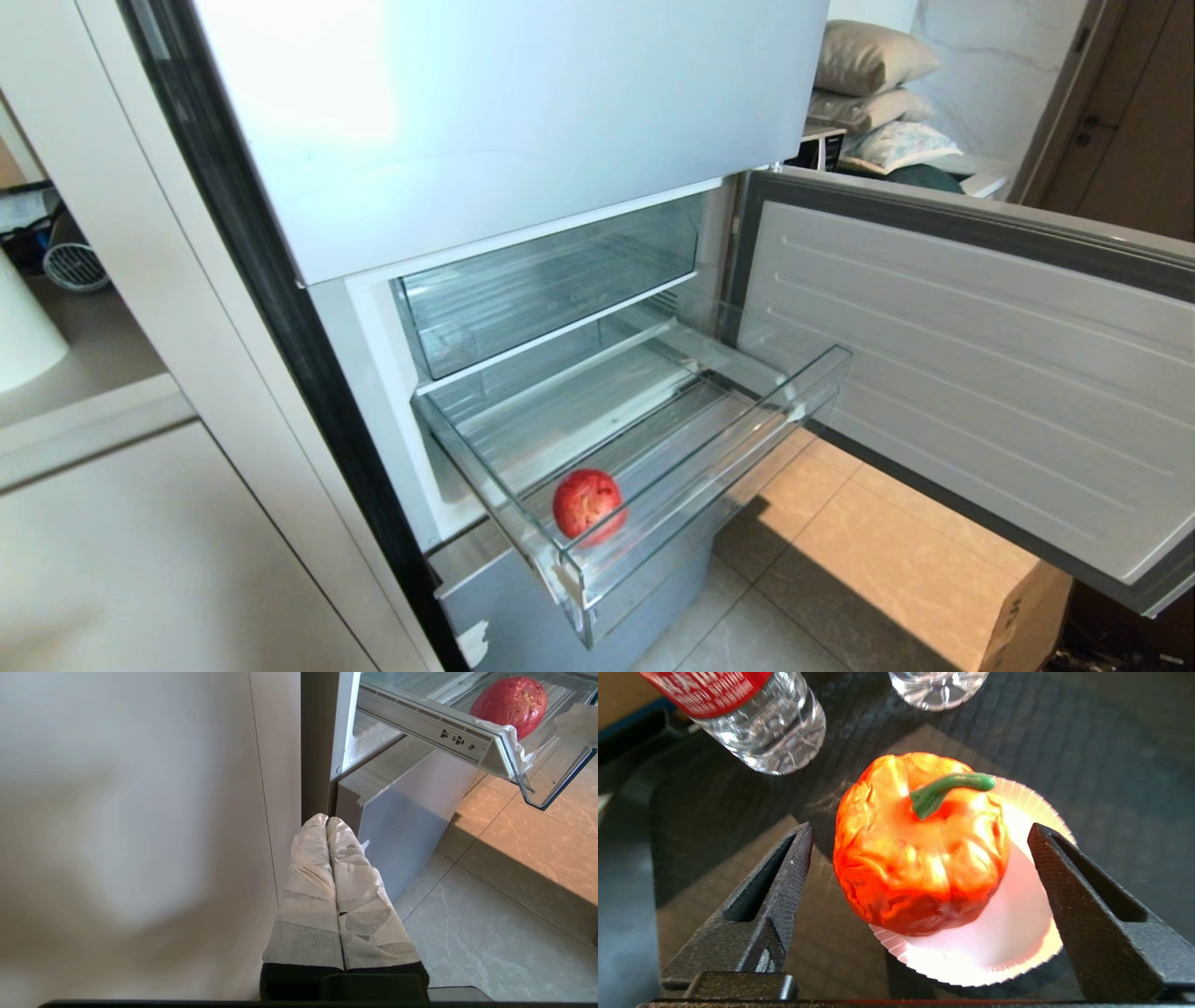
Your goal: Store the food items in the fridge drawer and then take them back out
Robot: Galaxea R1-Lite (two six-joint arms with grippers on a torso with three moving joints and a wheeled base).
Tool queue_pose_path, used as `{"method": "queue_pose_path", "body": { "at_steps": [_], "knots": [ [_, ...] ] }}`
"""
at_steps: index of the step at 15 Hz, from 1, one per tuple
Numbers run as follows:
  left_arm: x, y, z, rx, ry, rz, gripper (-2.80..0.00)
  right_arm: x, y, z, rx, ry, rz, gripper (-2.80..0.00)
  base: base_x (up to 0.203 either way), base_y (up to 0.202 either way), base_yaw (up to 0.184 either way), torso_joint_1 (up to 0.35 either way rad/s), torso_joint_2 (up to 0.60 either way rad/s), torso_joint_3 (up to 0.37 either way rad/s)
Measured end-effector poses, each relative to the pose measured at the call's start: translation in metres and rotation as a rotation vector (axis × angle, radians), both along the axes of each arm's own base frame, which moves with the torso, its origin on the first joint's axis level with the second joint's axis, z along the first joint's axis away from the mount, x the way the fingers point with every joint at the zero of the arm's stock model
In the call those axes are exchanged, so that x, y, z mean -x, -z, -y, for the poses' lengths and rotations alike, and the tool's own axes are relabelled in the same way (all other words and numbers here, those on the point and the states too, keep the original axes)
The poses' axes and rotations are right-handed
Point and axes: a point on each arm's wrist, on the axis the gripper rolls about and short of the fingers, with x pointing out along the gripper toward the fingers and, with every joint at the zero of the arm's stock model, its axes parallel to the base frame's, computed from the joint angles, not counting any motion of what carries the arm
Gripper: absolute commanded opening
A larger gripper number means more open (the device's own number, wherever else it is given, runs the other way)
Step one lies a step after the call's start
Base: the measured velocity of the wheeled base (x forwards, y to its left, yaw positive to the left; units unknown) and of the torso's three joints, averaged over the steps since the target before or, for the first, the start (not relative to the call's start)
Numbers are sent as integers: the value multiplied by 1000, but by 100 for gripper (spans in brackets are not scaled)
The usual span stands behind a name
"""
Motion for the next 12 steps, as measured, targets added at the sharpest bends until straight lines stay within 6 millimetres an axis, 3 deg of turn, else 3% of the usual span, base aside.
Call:
{"method": "queue_pose_path", "body": {
  "at_steps": [8, 12],
  "knots": [
    [0, 0, 0, 0, 0, 0, -280, 10, -6, 2, 6, 20, 0, 0, 0, 0, 0, 0, 0, 0],
    [0, 0, 0, 0, 0, 0, -280, 21, -1, -3, -106, 33, -54, 0, 0, 0, 0, 0, 0, 0]
  ]
}}
